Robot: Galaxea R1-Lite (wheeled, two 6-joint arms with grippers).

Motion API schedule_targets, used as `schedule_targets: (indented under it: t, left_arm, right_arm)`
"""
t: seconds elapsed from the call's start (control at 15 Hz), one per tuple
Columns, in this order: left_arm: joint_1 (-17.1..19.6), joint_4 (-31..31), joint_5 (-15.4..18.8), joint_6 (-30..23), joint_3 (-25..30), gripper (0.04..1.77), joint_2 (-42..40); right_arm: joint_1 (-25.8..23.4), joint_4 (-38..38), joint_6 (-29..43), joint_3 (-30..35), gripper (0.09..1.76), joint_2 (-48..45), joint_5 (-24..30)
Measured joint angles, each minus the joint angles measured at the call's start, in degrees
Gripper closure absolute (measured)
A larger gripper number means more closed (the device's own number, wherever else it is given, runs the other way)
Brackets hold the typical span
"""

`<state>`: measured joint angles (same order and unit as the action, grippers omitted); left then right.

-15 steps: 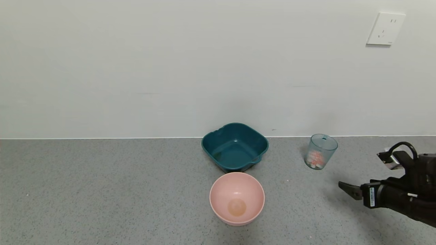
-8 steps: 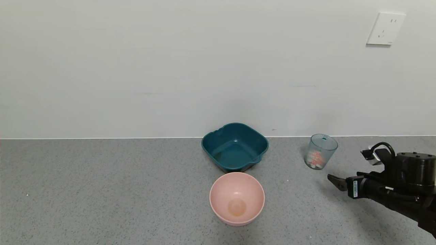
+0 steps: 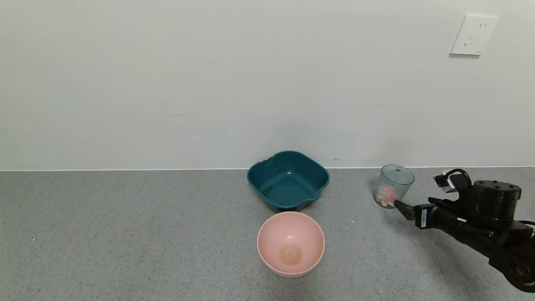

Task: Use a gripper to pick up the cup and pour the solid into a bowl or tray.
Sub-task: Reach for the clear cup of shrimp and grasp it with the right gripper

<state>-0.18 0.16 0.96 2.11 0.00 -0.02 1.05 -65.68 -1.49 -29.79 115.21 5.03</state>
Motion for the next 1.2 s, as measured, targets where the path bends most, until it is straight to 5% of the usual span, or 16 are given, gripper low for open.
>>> schedule_targets:
  t: [1.2]
  left_arm:
    - [0.00, 0.02, -0.02, 0.00, 0.00, 0.09, 0.00]
  right_arm:
    - [0.85, 3.61, 0.11, -16.35, 0.14, 11.39, -0.18]
